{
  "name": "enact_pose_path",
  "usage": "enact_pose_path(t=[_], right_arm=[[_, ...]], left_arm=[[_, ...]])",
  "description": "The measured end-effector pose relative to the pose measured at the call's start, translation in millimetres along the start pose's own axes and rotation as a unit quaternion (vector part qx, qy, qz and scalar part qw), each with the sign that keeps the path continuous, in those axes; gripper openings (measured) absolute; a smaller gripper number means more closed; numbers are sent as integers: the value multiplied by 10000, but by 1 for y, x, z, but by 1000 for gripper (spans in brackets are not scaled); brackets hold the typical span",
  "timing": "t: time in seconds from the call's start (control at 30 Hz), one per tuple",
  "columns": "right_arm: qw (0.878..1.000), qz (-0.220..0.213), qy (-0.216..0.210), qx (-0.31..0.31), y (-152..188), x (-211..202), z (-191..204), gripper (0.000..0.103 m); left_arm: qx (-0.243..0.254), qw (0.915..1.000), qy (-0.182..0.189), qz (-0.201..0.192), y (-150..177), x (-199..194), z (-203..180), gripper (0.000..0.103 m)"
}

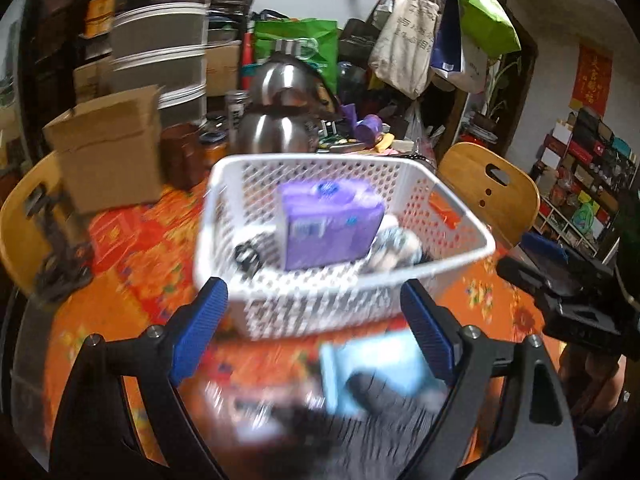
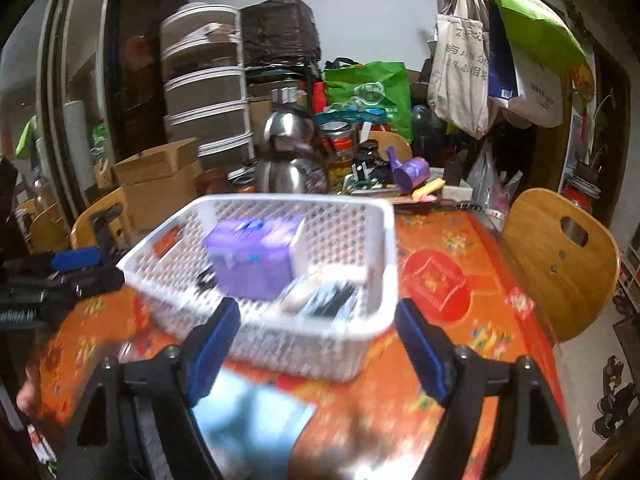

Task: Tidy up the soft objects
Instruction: 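Move both tools to the gray knit glove and close on it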

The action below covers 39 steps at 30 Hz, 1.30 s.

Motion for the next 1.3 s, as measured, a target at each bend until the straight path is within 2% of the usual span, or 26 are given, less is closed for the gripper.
enact_pose_path(t=[0.17, 0.27, 0.37, 0.5, 0.57, 0.7, 0.8, 0.87, 0.9, 0.93, 1.0, 1.13, 1.3], right_arm=[[9996, 117, -248, -28, 67, -31, 24, 82], [9979, 175, -622, -4, 108, -47, 44, 82], [9979, 213, -586, -168, 138, -54, 59, 81], [9972, 321, -644, -214, 160, -52, 70, 80], [9974, 310, -645, -115, 160, -48, 68, 74], [9971, 353, -680, 30, 157, -38, 64, 60], [9970, 420, -646, -46, 157, -31, 68, 54], [9969, 462, -641, -53, 158, -27, 69, 46], [9966, 491, -657, -45, 160, -25, 70, 44], [9967, 499, -633, -51, 160, -24, 70, 41], [9970, 498, -594, -84, 161, -23, 70, 36], [9976, 451, -499, -155, 160, -25, 70, 27], [9979, 343, -484, -260, 159, -31, 74, 20]], left_arm=[[-304, 9995, -16, 9, 65, -35, 26, 89], [-485, 9987, -46, 116, 113, -43, 37, 89], [-667, 9974, 9, 281, 157, -40, 42, 89], [-773, 9958, 100, 485, 183, -26, 42, 89], [-846, 9948, 235, 516, 189, -22, 40, 89], [-732, 9961, 217, 449, 193, -21, 34, 85], [-635, 9970, 205, 400, 189, -19, 28, 74], [-571, 9970, 253, 463, 190, -17, 24, 54], [-559, 9966, 311, 513, 190, -13, 22, 50], [-564, 9962, 386, 543, 189, -10, 21, 39], [-551, 9955, 507, 587, 190, -8, 16, 35], [-471, 9974, 386, 383, 188, -16, 15, 15], [-387, 9981, 377, 281, 187, -24, 17, 11]])
Point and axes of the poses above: each gripper's, at about its wrist camera, not at the fingertips, and x roughly the way its jaws point, z to its left, y to its underside, the point moved 7 cm from there along x, roughly the way its jaws point, and after that the axes turned 5 degrees about x, right-handed, at the moved point
